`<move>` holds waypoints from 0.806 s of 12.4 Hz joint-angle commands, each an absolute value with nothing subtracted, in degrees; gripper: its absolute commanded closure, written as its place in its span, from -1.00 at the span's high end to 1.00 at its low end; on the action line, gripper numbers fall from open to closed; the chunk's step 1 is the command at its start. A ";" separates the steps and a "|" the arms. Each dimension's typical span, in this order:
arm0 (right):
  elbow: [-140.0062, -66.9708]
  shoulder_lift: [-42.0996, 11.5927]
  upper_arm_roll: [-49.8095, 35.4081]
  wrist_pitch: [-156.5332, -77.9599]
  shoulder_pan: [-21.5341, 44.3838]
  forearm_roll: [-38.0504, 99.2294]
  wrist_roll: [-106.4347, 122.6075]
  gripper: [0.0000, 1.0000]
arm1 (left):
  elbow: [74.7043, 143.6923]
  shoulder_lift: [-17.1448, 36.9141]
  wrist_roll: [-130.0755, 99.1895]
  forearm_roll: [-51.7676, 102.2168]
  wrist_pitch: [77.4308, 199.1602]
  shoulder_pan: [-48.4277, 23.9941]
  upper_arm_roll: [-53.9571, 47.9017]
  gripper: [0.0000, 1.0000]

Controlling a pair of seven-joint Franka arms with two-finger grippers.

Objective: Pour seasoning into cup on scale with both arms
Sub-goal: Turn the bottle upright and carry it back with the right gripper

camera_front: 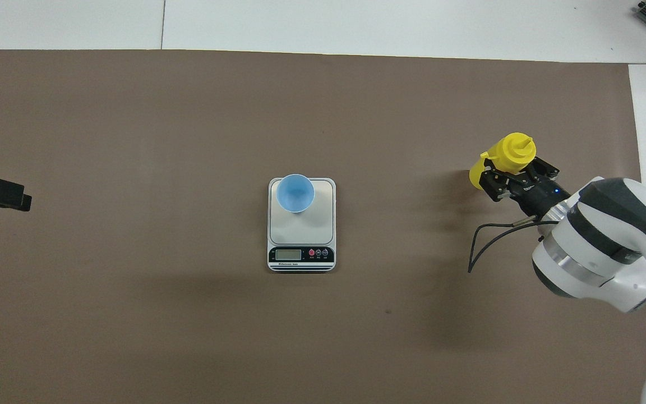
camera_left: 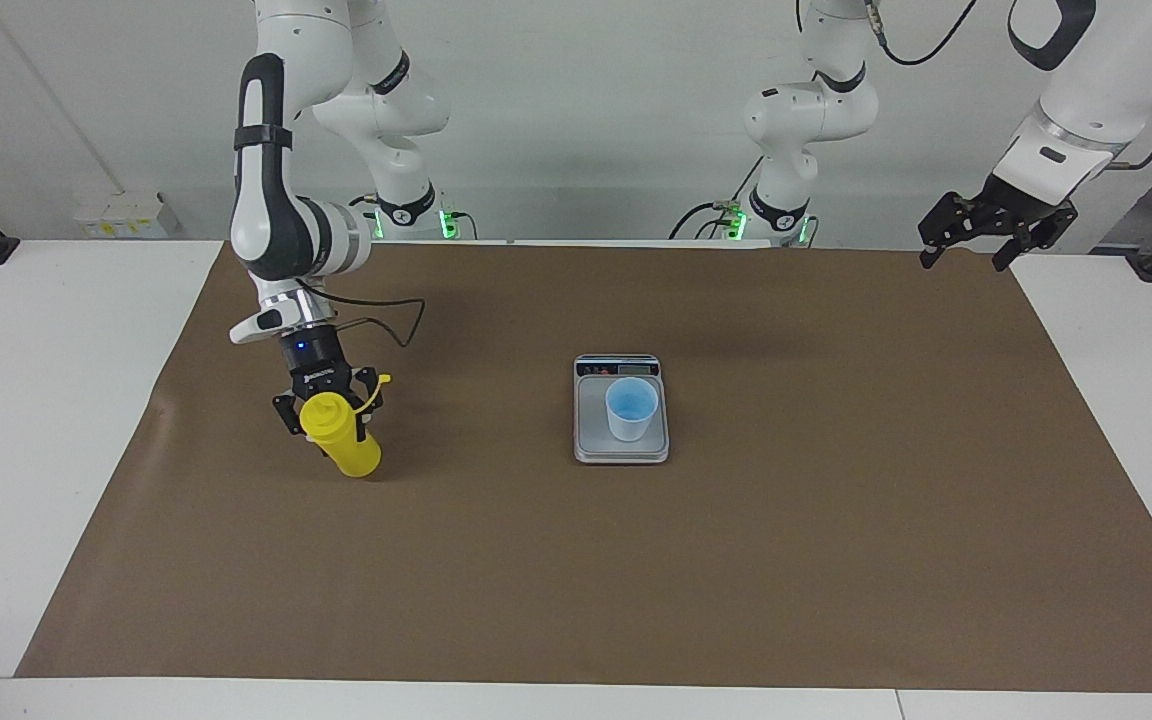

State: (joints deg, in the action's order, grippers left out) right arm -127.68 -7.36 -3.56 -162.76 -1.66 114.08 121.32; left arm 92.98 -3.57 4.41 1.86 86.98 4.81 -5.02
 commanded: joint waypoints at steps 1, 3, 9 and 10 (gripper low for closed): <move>-129.20 -6.15 -4.31 -161.37 -3.69 116.02 126.90 -1.00 | 93.96 -4.39 3.78 1.93 86.84 4.75 -4.92 1.00; -129.72 -6.15 -4.31 -161.19 -4.04 116.02 127.09 -1.00 | 93.96 -4.39 3.78 1.93 86.75 4.75 -4.92 1.00; -132.01 -5.80 -4.39 -157.76 -6.06 116.02 126.83 1.00 | 93.96 -4.39 3.78 1.93 86.84 4.75 -4.92 1.00; -132.62 -5.54 -4.39 -157.76 -6.50 116.02 126.91 1.00 | 93.96 -4.39 3.78 1.93 86.84 4.75 -4.83 1.00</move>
State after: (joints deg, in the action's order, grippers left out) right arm -130.92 -7.31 -3.66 -159.21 -4.89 114.16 124.74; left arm 92.98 -3.57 4.41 1.86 86.98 4.81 -5.02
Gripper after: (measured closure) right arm 0.264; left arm 0.000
